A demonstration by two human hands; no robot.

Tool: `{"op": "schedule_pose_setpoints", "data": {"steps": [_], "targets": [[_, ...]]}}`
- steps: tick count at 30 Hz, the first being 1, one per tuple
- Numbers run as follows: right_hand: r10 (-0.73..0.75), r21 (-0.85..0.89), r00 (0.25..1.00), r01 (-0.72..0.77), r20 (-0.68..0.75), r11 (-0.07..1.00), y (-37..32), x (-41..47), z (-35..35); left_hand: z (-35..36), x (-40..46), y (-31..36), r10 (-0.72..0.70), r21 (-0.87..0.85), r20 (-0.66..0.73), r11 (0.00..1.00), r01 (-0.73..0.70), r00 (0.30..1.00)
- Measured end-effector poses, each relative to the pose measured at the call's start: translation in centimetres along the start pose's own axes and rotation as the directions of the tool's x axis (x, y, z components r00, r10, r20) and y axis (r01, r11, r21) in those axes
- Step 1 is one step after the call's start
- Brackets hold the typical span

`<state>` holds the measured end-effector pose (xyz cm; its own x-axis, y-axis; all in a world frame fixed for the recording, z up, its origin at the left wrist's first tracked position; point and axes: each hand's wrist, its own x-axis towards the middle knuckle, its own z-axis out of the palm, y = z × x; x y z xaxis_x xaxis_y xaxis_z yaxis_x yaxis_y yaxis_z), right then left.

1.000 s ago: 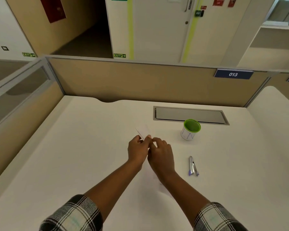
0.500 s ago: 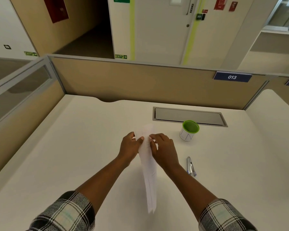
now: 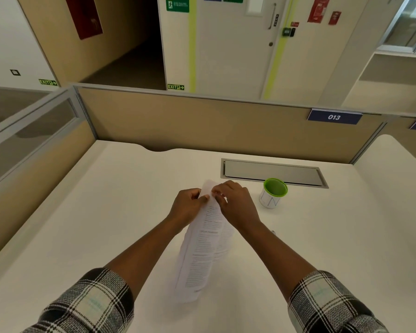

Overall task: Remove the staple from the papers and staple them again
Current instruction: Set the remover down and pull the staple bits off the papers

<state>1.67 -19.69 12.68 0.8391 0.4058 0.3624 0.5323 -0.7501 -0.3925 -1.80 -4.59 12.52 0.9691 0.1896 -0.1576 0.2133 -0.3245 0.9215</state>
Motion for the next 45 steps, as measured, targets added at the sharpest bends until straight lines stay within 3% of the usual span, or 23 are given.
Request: {"op": "schedule_pose_setpoints", "data": {"steps": [11, 15, 25, 33, 45], "targets": [[-0.297, -0.34, 0.934, 0.349, 0.198, 0.873, 0.2, 1.3, -1.3, -1.5, 1.7, 0.9, 0.055, 0.236, 0.188, 0.967, -0.099, 0.981], [-0.352, -0.355, 0.913, 0.405, 0.206, 0.842, 0.1, 1.3, -1.3, -1.8, 2.0, 1.0, 0.032, 0.274, 0.209, 0.957, -0.09, 0.977], [-0.324, -0.386, 0.91, 0.405, 0.259, 0.829, 0.0, 1.2, -0.1, -2.6, 2.7, 0.1, 0.017, 0.285, 0.274, 0.954, -0.099, 0.961], [-0.448, -0.412, 0.824, 0.563, 0.347, 0.717, 0.6, 1.6, 0.0, -3.0, 3.1, -0.1, -0.022, 0.332, 0.322, 0.939, -0.091, 0.946], [-0.542, -0.419, 0.748, 0.664, 0.383, 0.619, -0.1, 1.7, 0.1, -2.9, 2.9, -0.4, -0.01, 0.373, 0.403, 0.915, -0.154, 0.915]]}}
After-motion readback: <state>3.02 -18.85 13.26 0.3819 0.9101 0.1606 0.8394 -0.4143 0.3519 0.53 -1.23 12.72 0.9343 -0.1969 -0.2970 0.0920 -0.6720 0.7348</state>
